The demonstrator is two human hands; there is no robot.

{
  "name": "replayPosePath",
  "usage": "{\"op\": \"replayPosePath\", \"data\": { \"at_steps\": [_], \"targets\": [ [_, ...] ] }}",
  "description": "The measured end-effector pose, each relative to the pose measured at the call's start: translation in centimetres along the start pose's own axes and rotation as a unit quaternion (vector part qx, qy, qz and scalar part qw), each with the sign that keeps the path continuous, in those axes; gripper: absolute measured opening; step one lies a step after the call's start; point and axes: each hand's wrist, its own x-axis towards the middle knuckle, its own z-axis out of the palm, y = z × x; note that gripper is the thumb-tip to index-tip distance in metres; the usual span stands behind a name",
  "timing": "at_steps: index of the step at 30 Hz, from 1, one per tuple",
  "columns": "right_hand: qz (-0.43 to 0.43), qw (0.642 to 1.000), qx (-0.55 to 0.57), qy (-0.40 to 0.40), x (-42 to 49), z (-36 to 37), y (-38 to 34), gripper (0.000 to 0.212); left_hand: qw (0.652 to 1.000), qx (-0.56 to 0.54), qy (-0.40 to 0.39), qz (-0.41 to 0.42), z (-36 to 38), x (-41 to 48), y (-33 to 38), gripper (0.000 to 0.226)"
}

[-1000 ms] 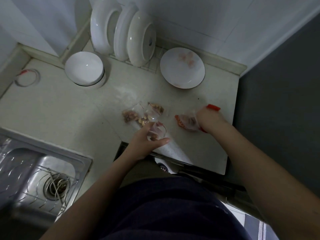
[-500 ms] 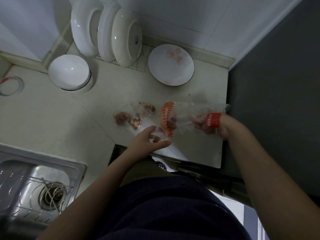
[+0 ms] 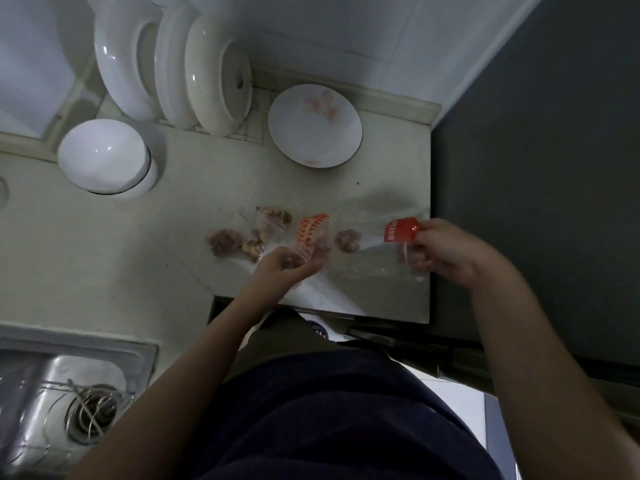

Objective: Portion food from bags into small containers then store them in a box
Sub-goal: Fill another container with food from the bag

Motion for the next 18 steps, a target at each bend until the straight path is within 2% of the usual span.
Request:
{"op": "replayPosePath", "data": {
  "at_steps": [5, 9, 12, 15, 16, 18],
  "targets": [
    [-0.056, 0.996, -0.041, 0.046, -1.8, -1.4, -0.8, 0.027, 0.997, -0.057, -0.038, -0.019, 0.4, 0.7, -0.7, 0.06],
    [-0.105, 0.987, -0.013, 0.124, -2.8, -1.8, -1.2, 0.027, 0.997, -0.045, -0.065, -0.018, 1.1, 1.2, -1.0, 0.029],
    [-0.125, 0.977, 0.005, 0.173, -3.3, -2.3, -1.4, 0.023, 0.998, -0.018, -0.066, -0.002, 1.3, 1.0, -0.6, 0.025],
    [-0.139, 0.972, 0.027, 0.188, -3.7, -2.6, -1.6, 0.02, 0.997, 0.002, -0.077, 0.008, 1.5, 0.5, 0.2, 0.018],
    [-0.145, 0.971, 0.039, 0.185, -3.8, -2.7, -1.7, 0.02, 0.997, 0.004, -0.082, 0.011, 1.5, 0.4, 0.5, 0.02],
    [-0.149, 0.971, 0.061, 0.176, -4.1, -2.5, -1.9, 0.021, 0.996, 0.004, -0.084, 0.022, 1.6, 0.2, 0.8, 0.039]
  ]
}}
